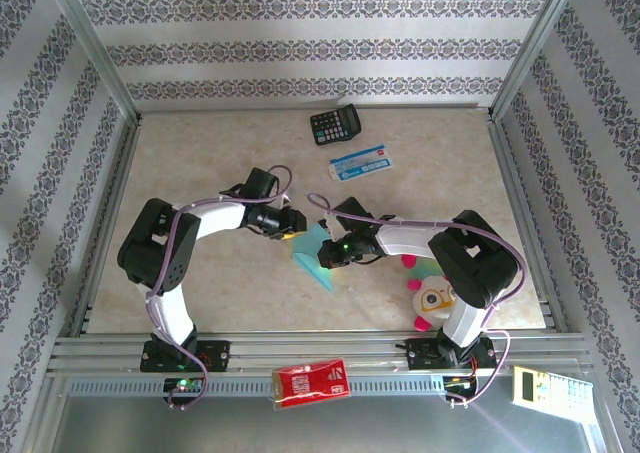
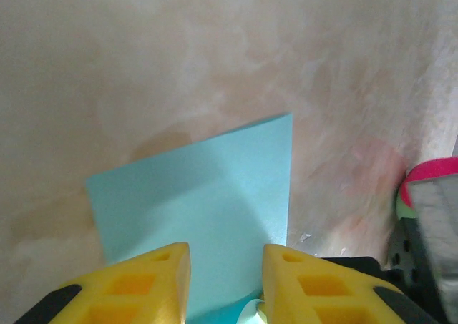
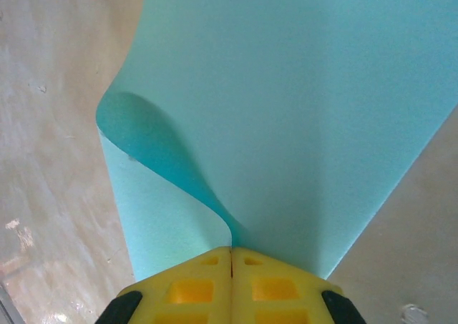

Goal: Fold a paper plane with a square sheet of paper (pick it up from the middle)
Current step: Third fold the triangle at the center of the table.

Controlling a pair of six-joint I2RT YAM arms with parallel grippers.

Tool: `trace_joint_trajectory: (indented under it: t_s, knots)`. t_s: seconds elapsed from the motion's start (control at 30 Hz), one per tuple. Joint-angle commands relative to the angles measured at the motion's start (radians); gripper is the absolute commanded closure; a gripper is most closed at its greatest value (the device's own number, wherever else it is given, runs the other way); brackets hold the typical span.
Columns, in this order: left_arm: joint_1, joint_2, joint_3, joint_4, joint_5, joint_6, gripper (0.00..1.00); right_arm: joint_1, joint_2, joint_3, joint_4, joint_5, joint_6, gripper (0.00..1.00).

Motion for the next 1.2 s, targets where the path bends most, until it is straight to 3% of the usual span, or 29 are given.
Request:
trace_joint_trajectory:
  t_s: [0.0,0.37,0.57,0.83,1.17]
  knots:
    - [0.039,-0.095,-0.035,-0.021,-0.05,-0.015,0.67,-0.01,0.049,-0.015,-0.025,0.117,0.039,1.0]
    - [0.039,-0.371,-0.272,0.072,-0.038,-0.146,0.75,-0.03,0.101,0.073,-0.038,0.138,0.048,1.0]
    - [-0.111,-0.485,-0.444,0.278,-0.09,-0.3,0.86,-0.03,0.123,0.083,-0.051,0.131,0.036,1.0]
    - [-0.336,-0.36,-0.509,0.564,-0.17,-0.424,0.94,-0.031,0.129,0.076,-0.053,0.135,0.032,1.0]
    - [-0.382,-0.199,-0.473,0.69,-0.154,-0.44,0.95,-0.03,0.124,0.07,-0.053,0.134,0.027,1.0]
